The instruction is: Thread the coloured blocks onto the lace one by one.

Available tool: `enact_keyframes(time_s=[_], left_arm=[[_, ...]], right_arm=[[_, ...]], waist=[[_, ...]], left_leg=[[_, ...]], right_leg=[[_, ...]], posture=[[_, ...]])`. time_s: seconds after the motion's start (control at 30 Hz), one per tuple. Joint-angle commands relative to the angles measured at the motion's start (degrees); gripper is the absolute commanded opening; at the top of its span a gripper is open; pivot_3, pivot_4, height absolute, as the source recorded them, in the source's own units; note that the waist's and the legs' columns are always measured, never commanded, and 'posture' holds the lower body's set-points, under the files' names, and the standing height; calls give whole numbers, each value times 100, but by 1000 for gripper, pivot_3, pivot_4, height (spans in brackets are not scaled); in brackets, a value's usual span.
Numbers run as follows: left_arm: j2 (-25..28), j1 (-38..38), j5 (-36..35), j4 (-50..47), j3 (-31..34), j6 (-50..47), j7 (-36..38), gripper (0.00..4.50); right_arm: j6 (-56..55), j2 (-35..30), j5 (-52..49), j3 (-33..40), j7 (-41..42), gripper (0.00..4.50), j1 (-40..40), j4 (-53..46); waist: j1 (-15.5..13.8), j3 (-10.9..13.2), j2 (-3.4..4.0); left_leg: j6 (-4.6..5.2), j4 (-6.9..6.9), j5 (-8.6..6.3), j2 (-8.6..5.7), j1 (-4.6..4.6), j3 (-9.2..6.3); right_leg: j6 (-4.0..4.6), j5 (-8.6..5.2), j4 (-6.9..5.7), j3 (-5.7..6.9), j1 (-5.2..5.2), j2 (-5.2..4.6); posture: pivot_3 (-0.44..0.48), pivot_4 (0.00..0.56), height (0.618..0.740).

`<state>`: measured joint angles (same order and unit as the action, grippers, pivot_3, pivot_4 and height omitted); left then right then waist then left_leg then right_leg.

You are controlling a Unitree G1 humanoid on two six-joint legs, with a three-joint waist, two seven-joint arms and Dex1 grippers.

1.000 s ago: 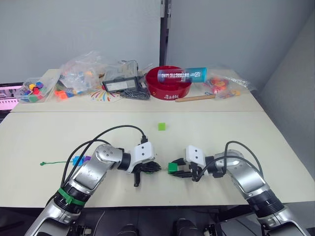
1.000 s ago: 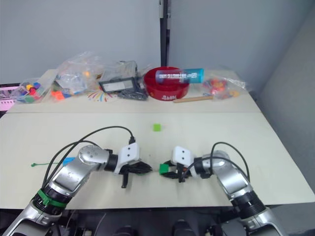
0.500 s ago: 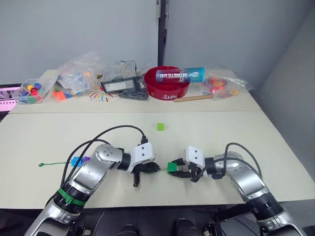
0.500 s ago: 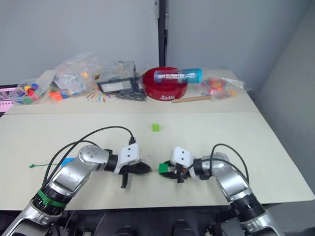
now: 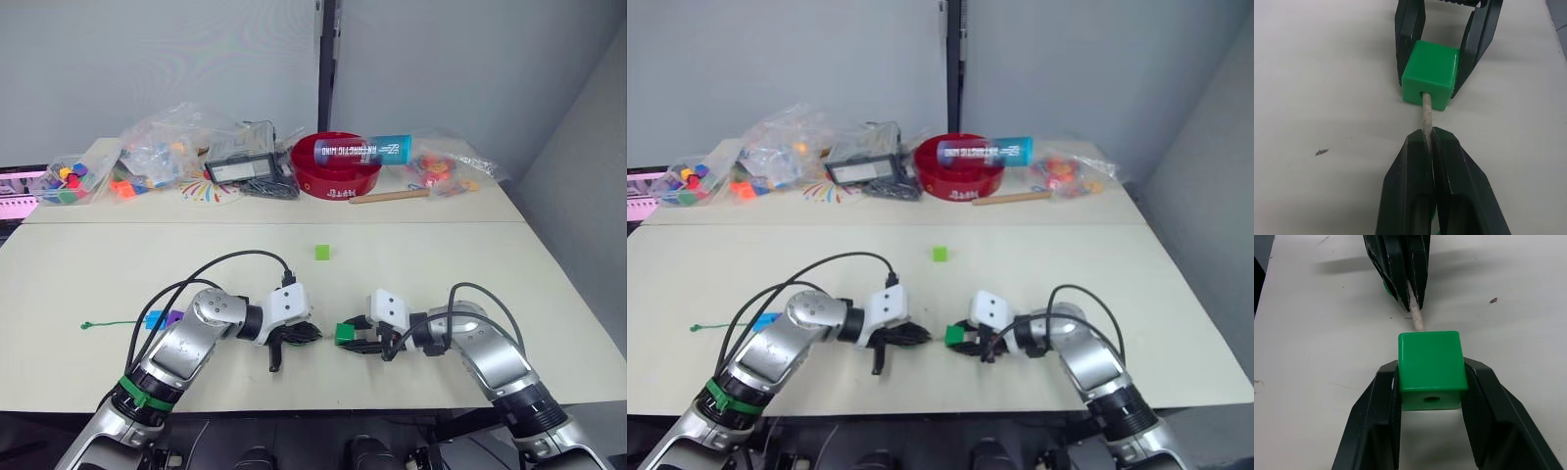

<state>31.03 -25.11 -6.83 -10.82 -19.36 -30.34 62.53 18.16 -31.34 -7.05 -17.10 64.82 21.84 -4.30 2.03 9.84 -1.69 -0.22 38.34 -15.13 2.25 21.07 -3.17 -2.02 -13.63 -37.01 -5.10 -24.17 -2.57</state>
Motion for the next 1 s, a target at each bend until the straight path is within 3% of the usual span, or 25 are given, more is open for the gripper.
enact_keyframes(time_s=[0.03,1.0], left_arm=[[-428,-47,-198,-235,-42,141,-281,0],[-367,154,-515,-537,366,38,-365,0]], right_arm=[[-30,159,-119,-342,151,1165,-87,-268],[-33,-146,-152,-337,297,1165,-301,-370]], waist=[[-14,0,0],[-1,0,0]], left_leg=[[0,1,0,0,0,0],[0,4,0,-2,4,-1]], right_leg=[[0,0,0,0,0,0],[-3,0,1,0,-3,-1]], posture=[[0,150,731],[0,150,731]])
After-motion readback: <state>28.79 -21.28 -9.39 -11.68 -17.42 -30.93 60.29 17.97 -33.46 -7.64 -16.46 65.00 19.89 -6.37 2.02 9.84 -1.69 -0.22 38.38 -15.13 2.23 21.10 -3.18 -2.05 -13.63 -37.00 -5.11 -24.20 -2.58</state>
